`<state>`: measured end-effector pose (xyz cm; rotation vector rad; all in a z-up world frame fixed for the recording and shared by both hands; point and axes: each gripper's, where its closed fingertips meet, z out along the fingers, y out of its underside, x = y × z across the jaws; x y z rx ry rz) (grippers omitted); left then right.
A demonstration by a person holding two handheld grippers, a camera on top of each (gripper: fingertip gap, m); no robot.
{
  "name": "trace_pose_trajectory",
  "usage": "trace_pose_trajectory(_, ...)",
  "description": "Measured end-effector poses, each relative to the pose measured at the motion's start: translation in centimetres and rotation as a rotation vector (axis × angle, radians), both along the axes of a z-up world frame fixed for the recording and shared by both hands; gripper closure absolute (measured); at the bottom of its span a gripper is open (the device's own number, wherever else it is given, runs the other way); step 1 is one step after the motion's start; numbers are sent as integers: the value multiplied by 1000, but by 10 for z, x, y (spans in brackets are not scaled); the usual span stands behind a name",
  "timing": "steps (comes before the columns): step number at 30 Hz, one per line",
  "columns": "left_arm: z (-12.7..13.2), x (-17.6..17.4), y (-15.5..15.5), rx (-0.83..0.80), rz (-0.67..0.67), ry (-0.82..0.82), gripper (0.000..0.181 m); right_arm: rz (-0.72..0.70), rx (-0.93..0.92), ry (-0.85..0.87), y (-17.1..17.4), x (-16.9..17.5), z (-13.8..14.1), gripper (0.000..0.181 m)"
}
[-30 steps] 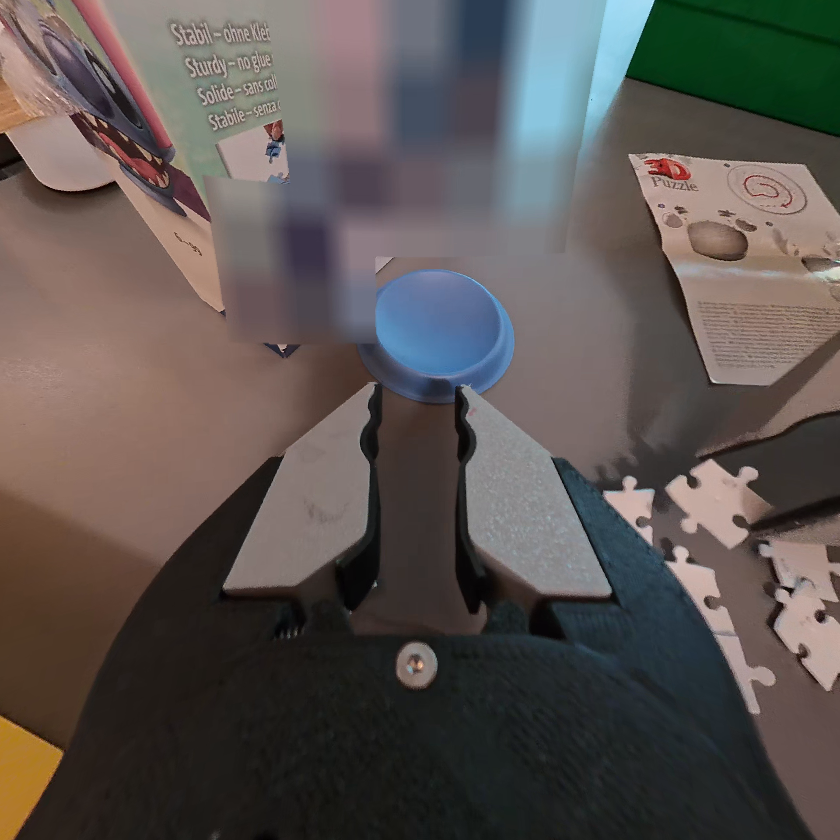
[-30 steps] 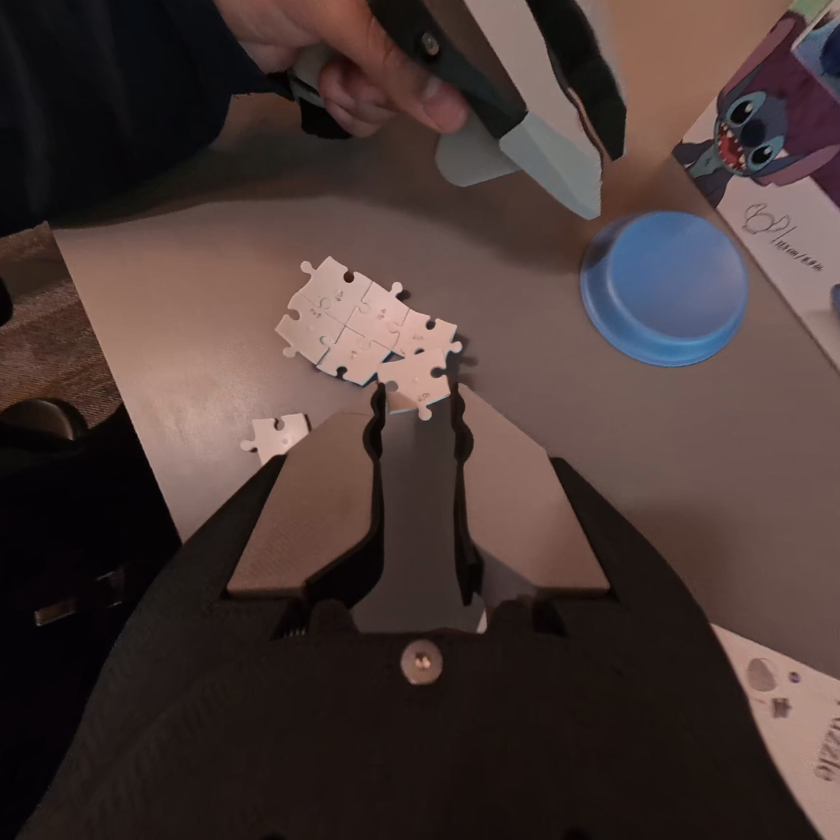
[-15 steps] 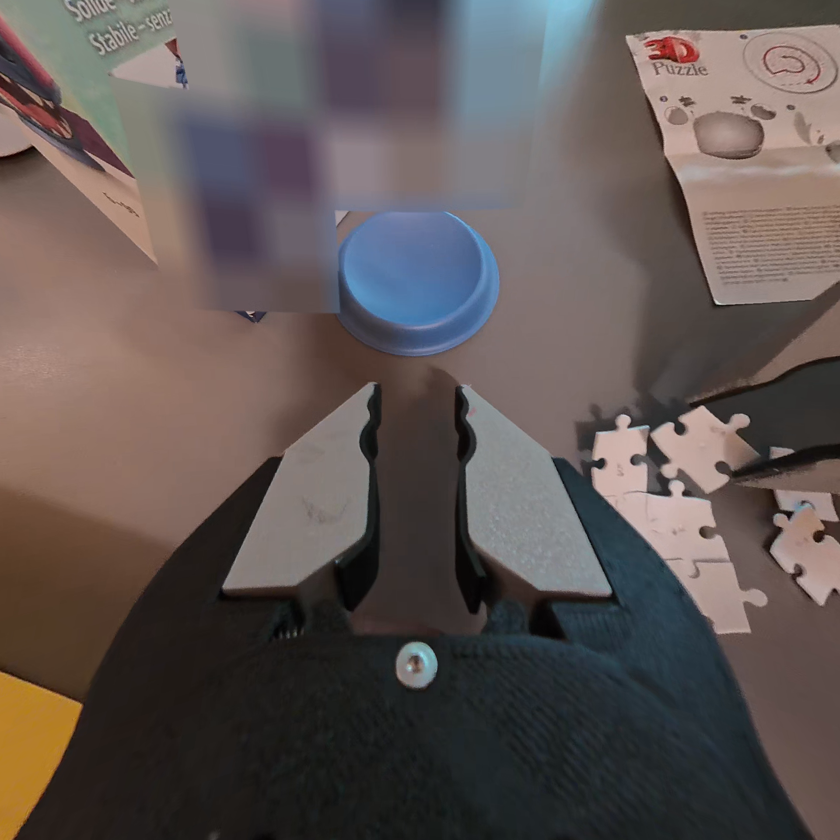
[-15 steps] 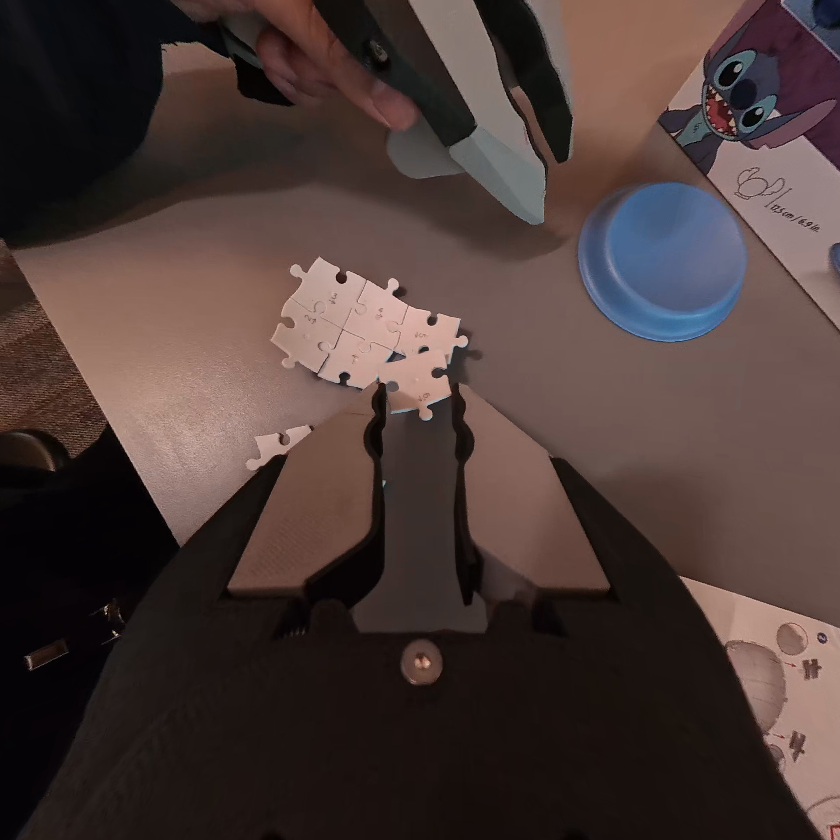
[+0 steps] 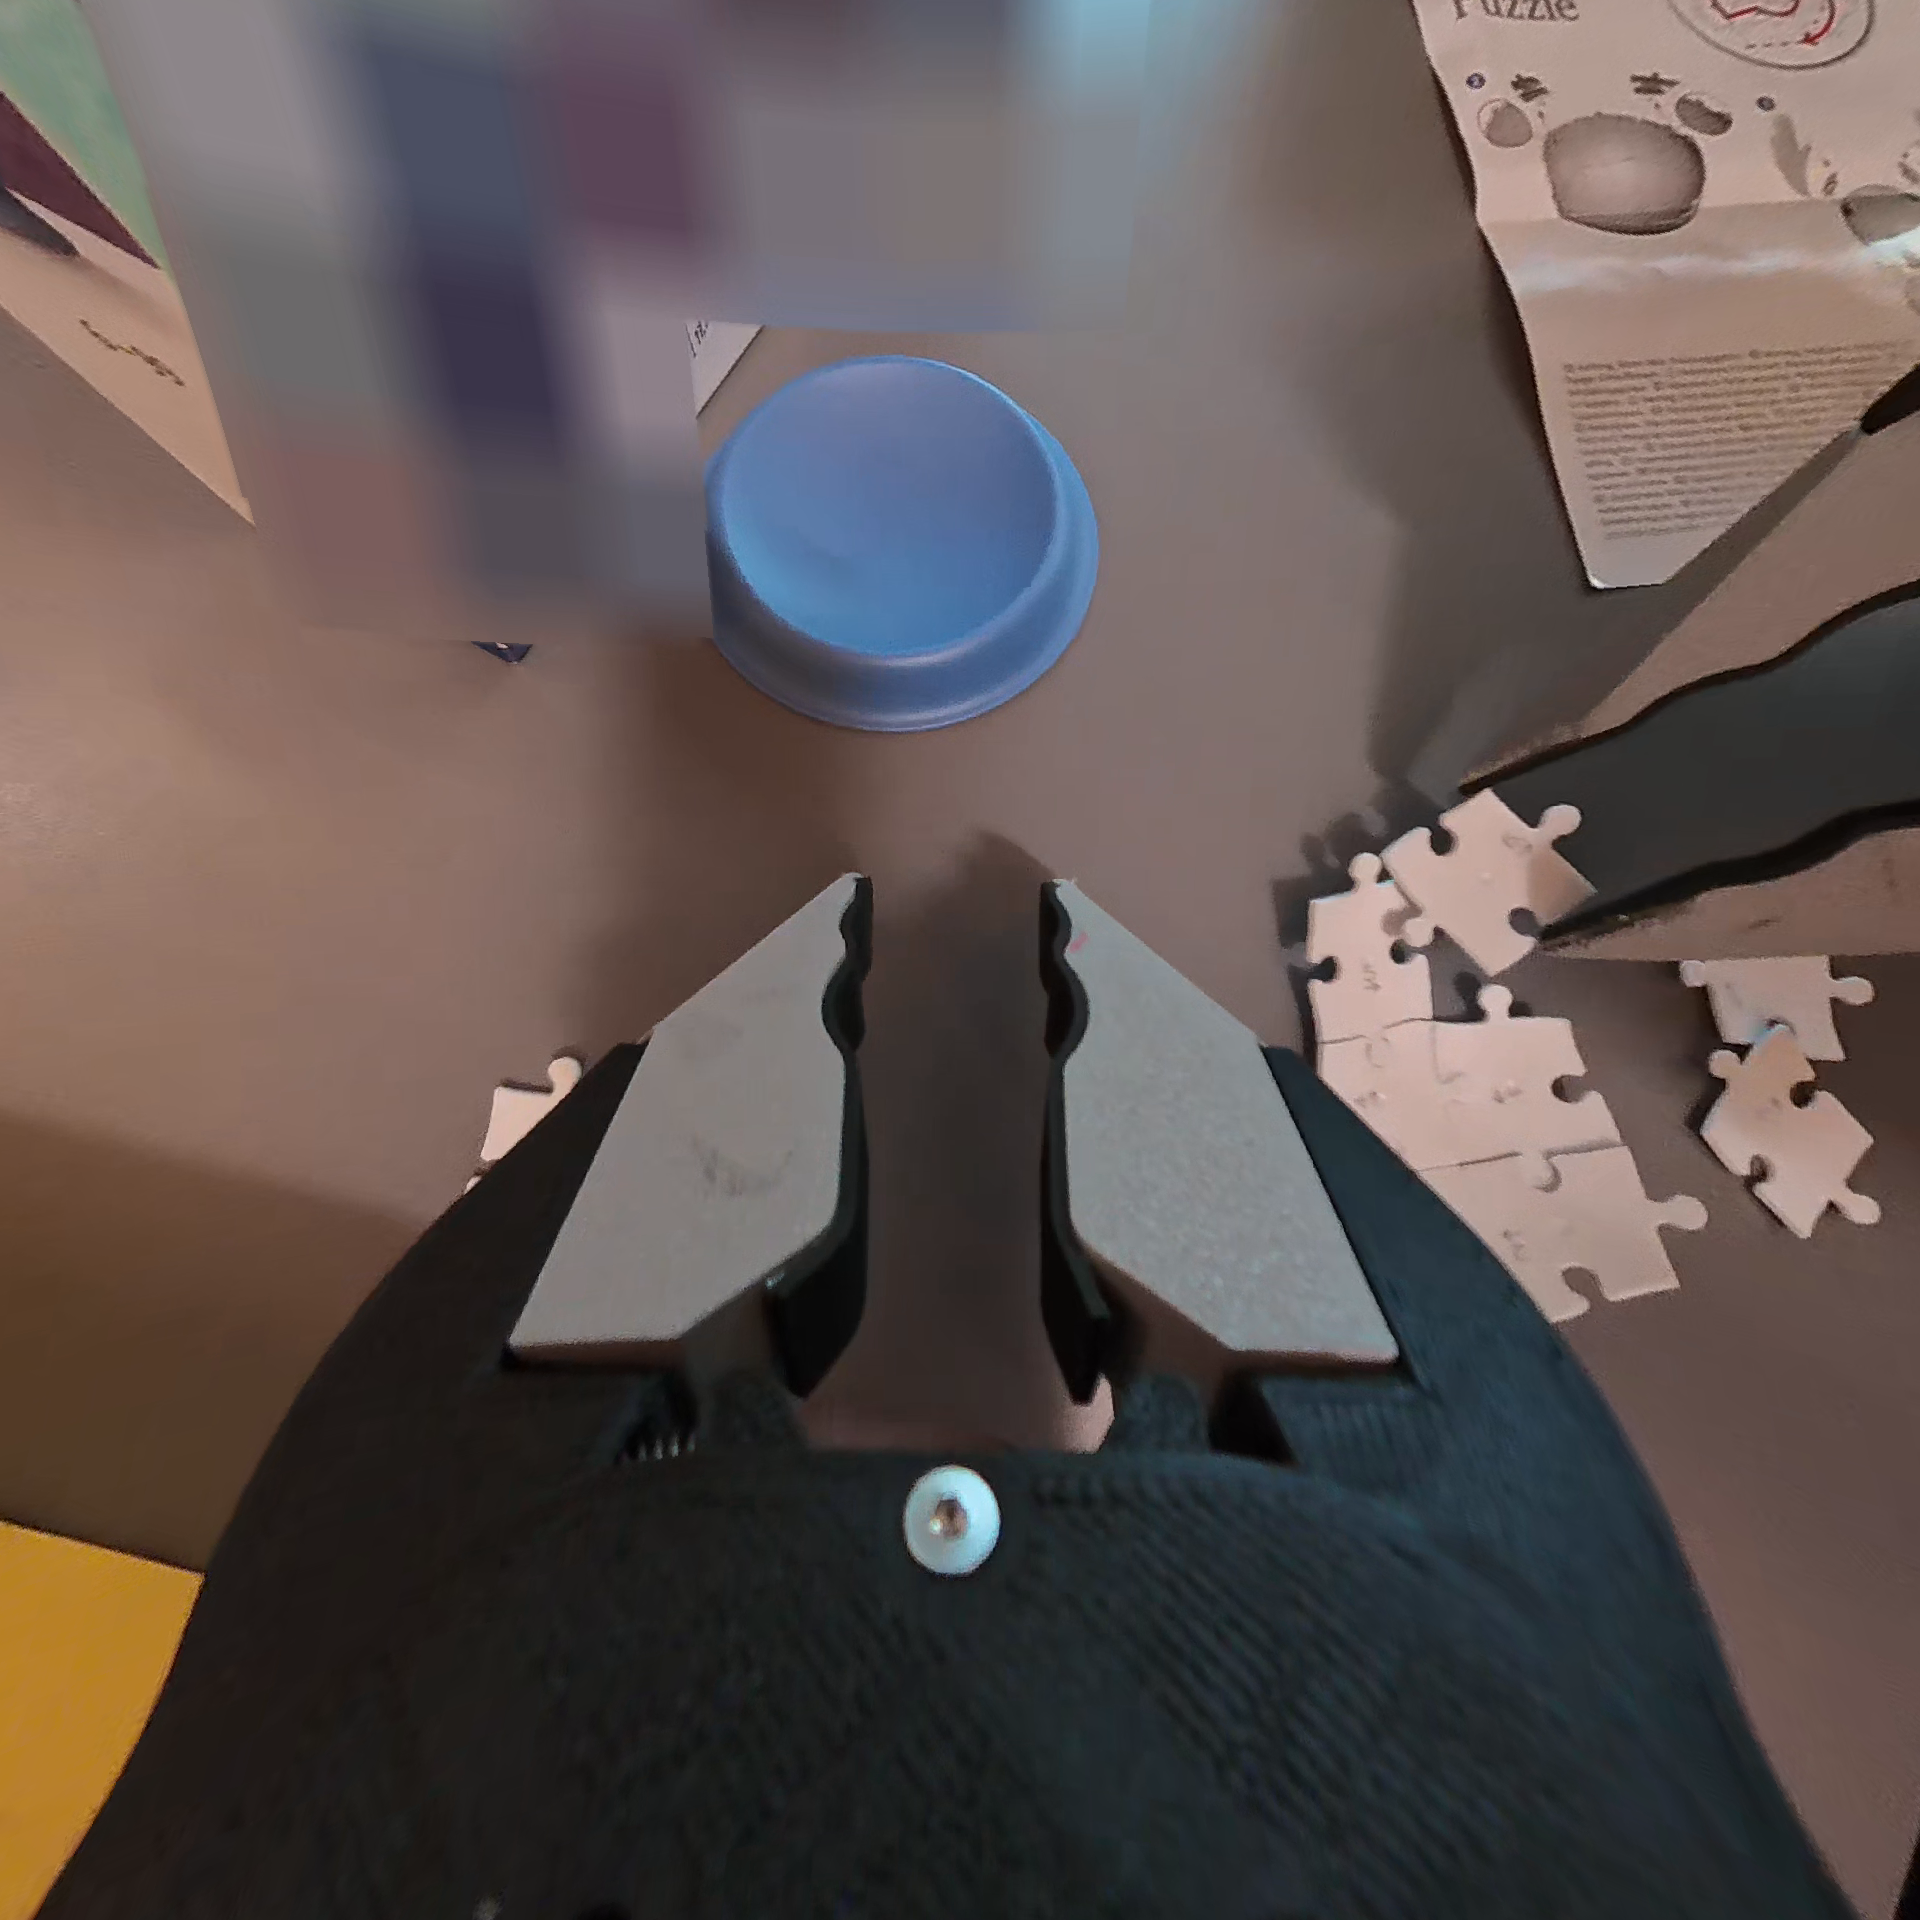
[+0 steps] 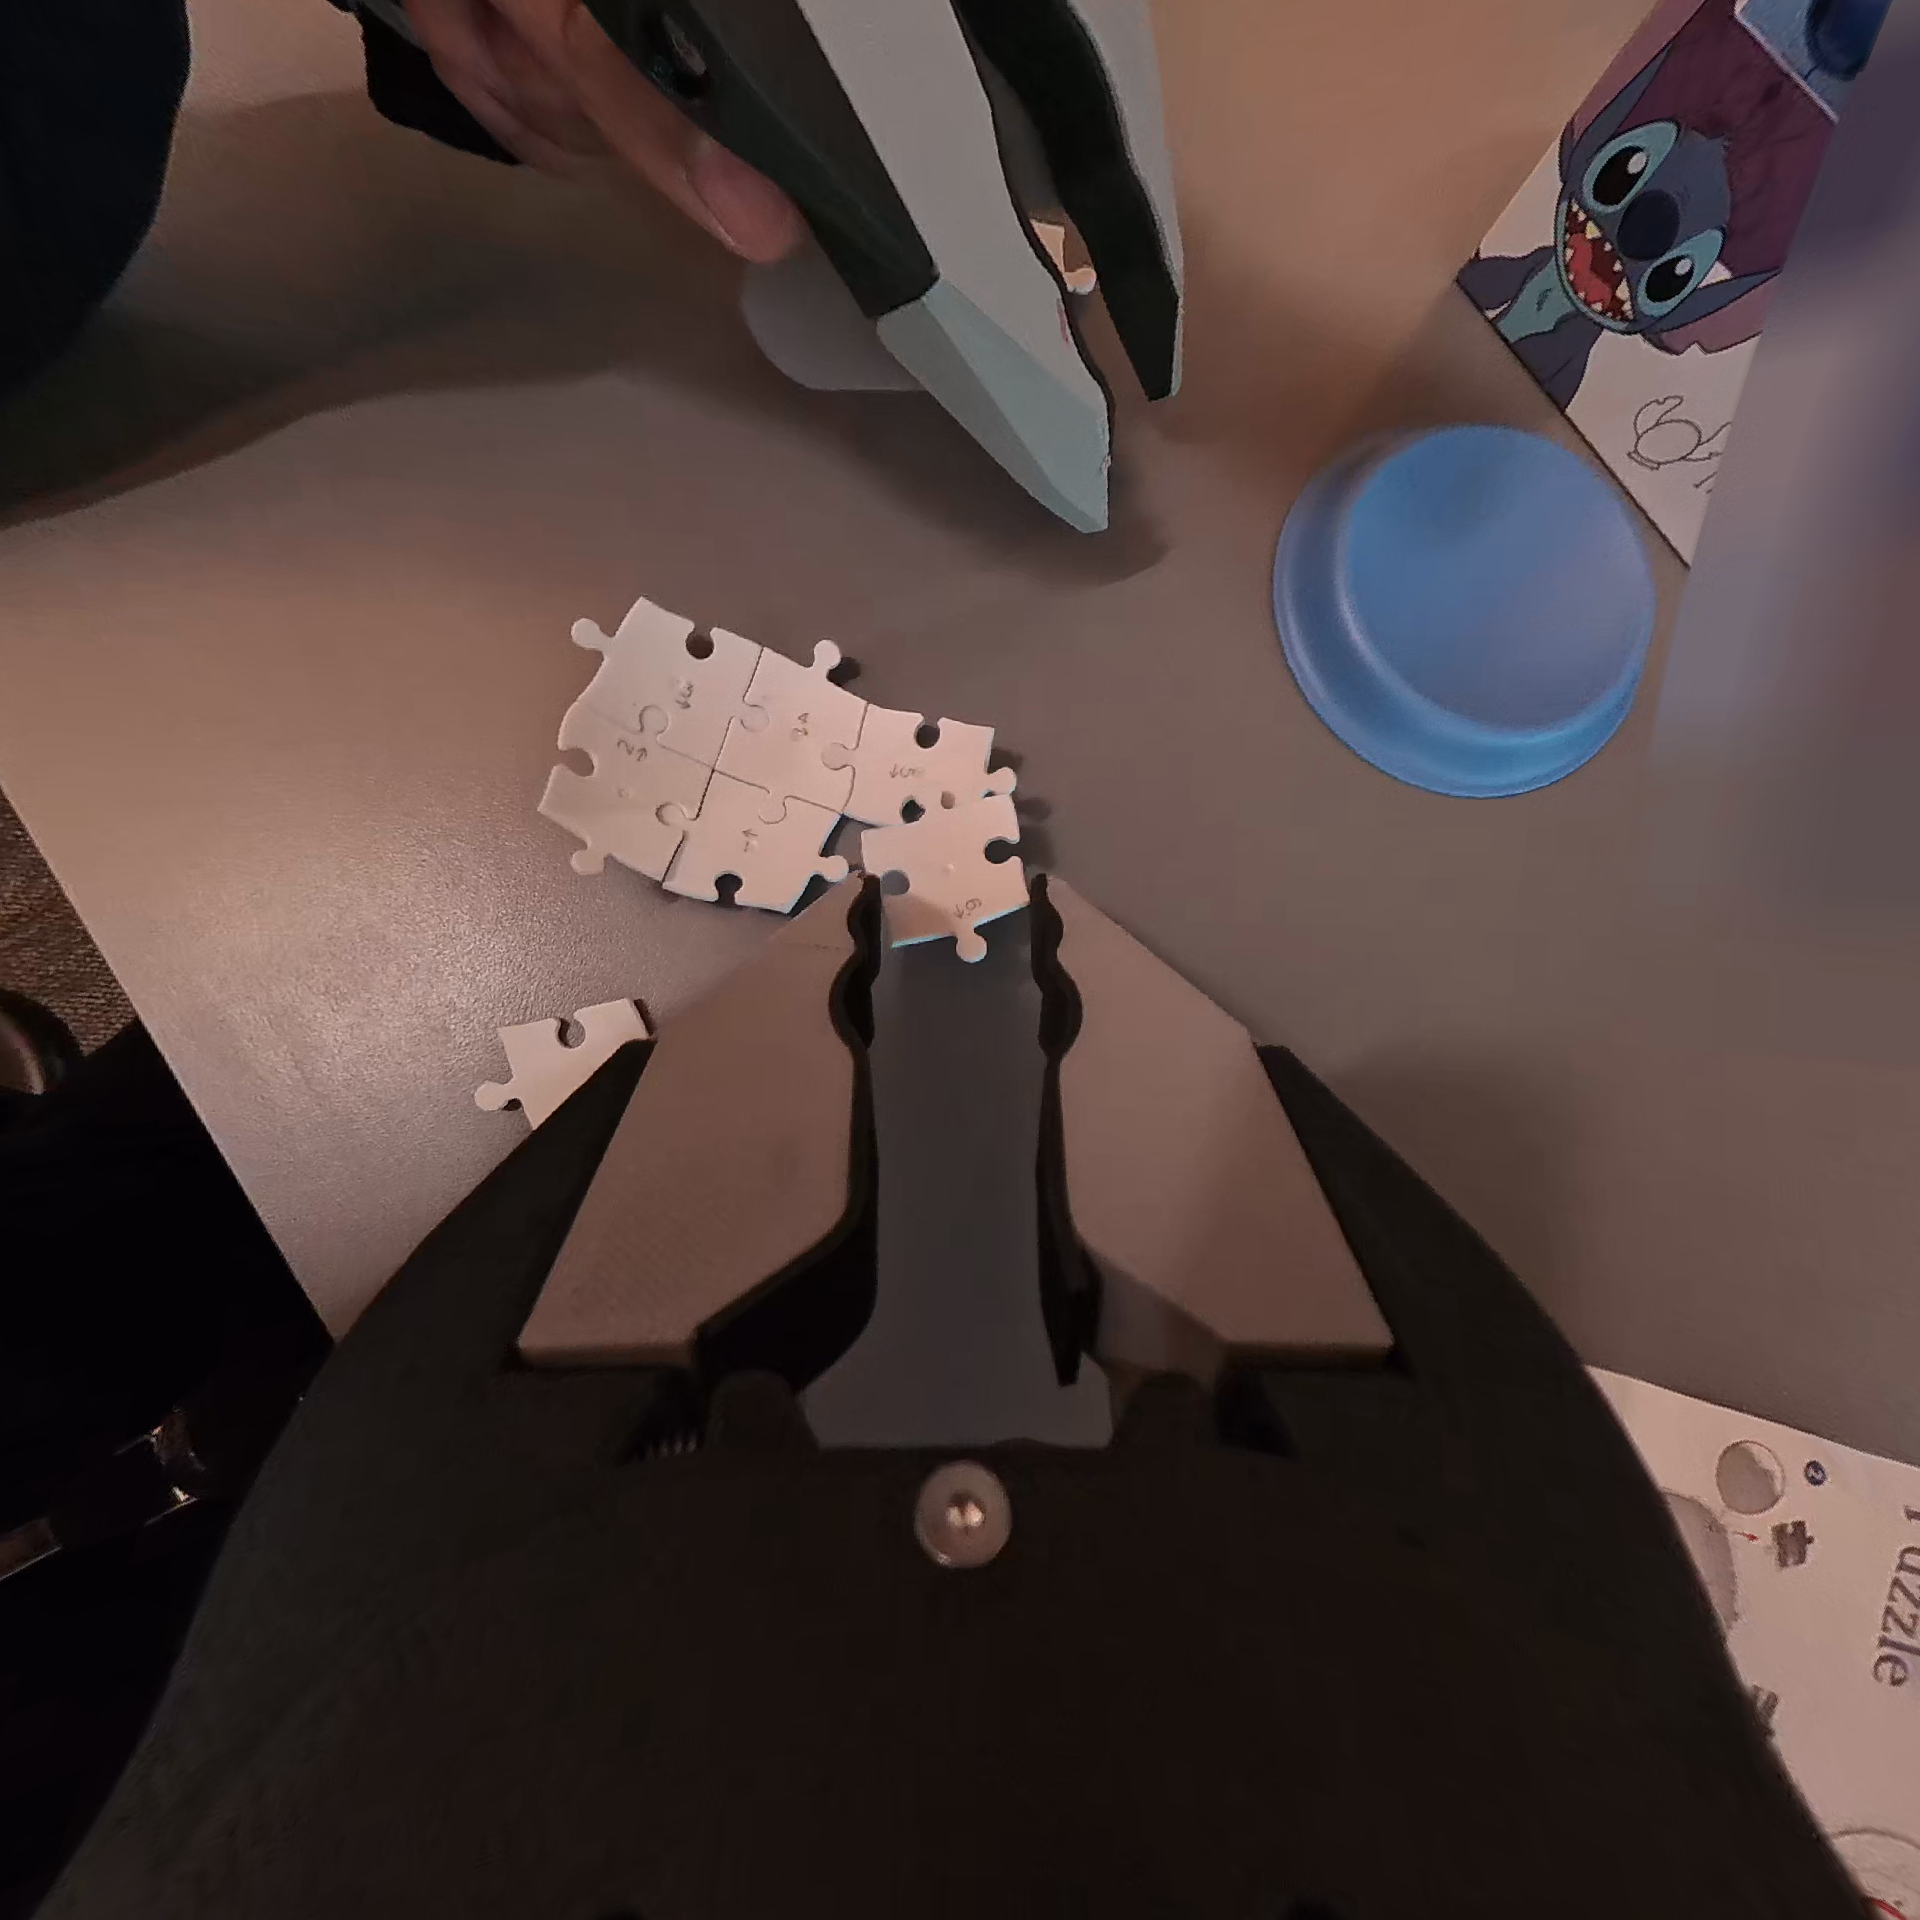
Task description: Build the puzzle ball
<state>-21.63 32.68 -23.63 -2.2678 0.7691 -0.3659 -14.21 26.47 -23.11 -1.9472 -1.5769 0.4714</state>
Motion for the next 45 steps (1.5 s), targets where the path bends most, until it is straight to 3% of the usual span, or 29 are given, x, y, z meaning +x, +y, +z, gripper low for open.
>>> trace_pose_trajectory(10,-6,2,-12,-58,-55,15,152,13,3,11,-2,-2,5,156)
trace_pose_trajectory(19,-9,11,-49,-159,-225,1,167,13,3,8,-13,-2,2,156)
trace_pose_trajectory(22,-8,10,-56,-169,-255,-5,181,-1,15,5,-11,-2,2,156)
trace_pose_trajectory(30,-11,23,-87,-232,-418,-13,181,-19,36,-9,-4,-3,-2,156)
trace_pose_trajectory(45,-11,27,-94,-243,-455,-18,181,-11,73,-16,-3,-6,-5,156)
